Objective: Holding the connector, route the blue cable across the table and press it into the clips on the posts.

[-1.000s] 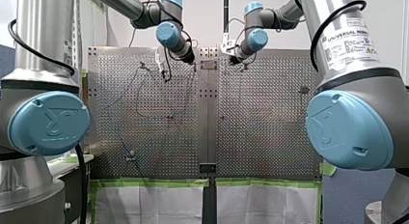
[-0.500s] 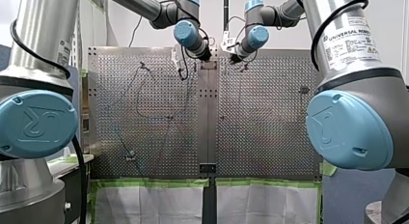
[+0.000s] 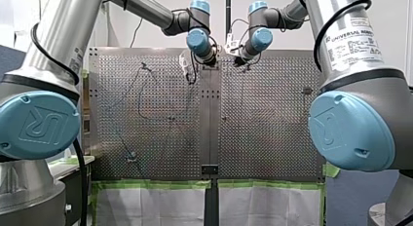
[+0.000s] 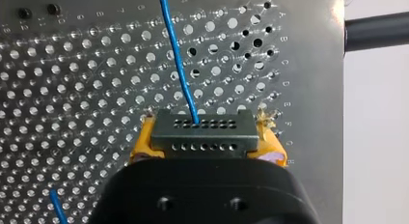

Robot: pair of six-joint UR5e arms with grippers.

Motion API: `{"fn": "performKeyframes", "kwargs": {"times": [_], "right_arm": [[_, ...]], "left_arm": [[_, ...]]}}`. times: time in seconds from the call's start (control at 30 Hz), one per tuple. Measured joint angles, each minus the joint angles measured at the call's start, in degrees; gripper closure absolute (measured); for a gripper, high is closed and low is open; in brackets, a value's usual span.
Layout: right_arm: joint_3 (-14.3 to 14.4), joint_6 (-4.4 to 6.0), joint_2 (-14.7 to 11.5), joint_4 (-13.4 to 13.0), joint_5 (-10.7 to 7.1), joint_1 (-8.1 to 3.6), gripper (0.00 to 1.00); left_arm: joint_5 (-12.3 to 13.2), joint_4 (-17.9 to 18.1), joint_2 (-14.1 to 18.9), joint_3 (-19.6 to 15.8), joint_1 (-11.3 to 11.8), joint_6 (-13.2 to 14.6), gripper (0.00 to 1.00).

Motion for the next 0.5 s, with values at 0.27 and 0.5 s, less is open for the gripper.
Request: {"fn": "performKeyframes", "kwargs": {"times": [0.27,0.5], "right_arm": [[0.1,0.00,0.4,-0.2,-0.28,-0.15,1.00],[0.0,0.00,0.6,-0.2,-0.74,-0.17,1.00]], "left_arm": [[0.4,-0.2,-1.6,2.8,0.7,0.5,0.00],[-0.8,0.0,-4.7,5.1,1.3,1.1,0.00]]}}
